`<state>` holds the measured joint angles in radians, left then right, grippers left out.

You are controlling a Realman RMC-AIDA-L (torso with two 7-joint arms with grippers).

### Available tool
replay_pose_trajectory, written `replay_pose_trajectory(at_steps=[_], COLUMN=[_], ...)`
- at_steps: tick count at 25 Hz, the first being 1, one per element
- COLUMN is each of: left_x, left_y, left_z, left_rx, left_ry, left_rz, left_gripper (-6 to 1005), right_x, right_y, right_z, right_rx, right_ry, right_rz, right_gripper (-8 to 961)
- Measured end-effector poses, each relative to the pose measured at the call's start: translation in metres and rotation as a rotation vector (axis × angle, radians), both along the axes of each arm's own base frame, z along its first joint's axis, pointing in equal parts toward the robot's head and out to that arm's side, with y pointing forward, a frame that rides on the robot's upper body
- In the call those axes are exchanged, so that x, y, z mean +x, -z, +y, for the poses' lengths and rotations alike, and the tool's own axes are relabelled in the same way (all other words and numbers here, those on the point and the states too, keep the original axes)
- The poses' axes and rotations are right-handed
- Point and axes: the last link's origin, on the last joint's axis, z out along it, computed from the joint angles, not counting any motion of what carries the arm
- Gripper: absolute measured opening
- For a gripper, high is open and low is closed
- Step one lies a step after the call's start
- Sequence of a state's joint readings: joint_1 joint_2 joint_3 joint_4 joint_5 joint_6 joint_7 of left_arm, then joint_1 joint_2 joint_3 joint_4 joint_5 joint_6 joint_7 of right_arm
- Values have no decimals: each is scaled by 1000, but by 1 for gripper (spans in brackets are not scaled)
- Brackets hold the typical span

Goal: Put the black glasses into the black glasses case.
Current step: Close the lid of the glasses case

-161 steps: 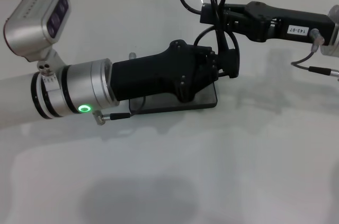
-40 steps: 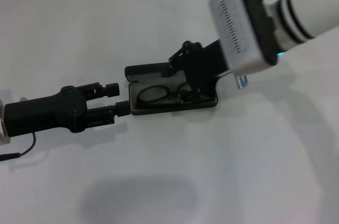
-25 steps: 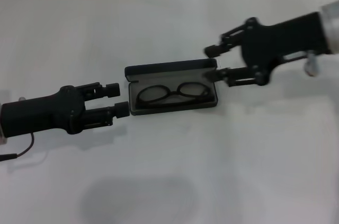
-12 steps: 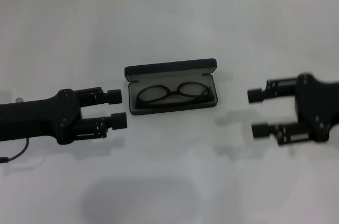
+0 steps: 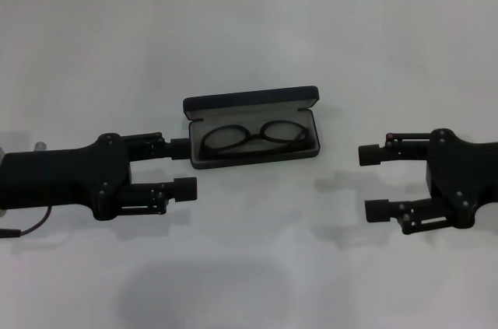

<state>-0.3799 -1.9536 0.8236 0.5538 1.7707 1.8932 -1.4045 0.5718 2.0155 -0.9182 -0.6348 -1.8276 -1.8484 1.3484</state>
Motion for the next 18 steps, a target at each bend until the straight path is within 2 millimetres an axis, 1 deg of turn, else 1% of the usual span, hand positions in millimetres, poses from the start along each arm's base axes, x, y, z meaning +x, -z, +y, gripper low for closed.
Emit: replay_pose_trajectory(at_steps=[1,4,6,9,11,15,18], left_x=[0,0,0,0,0,-1,-2], left_y=[0,0,0,0,0,0,0], left_z=[0,0,0,0,0,0,-1], left_rx=[1,3,3,0,0,2,2], left_ry=[-1,-1,0,1,1,-3,-6], left_rz=[-1,-2,-1,1,2,5,7], left_gripper=[721,717,683,632,599,531,406], right_x=[0,-10,-19,-41,-57,-97,-127], right_y=[0,-6,-12,-24,-30,-41,-38], right_z=[0,12,21,40,49,71,85], right_rx=[0,13,25,53,71,112,103], right_ry=[0,10,16,34,43,113,146], right_rz=[0,-12,-30,-110,-164,-275,-381], right_gripper=[778,774,770,686,629,528,456])
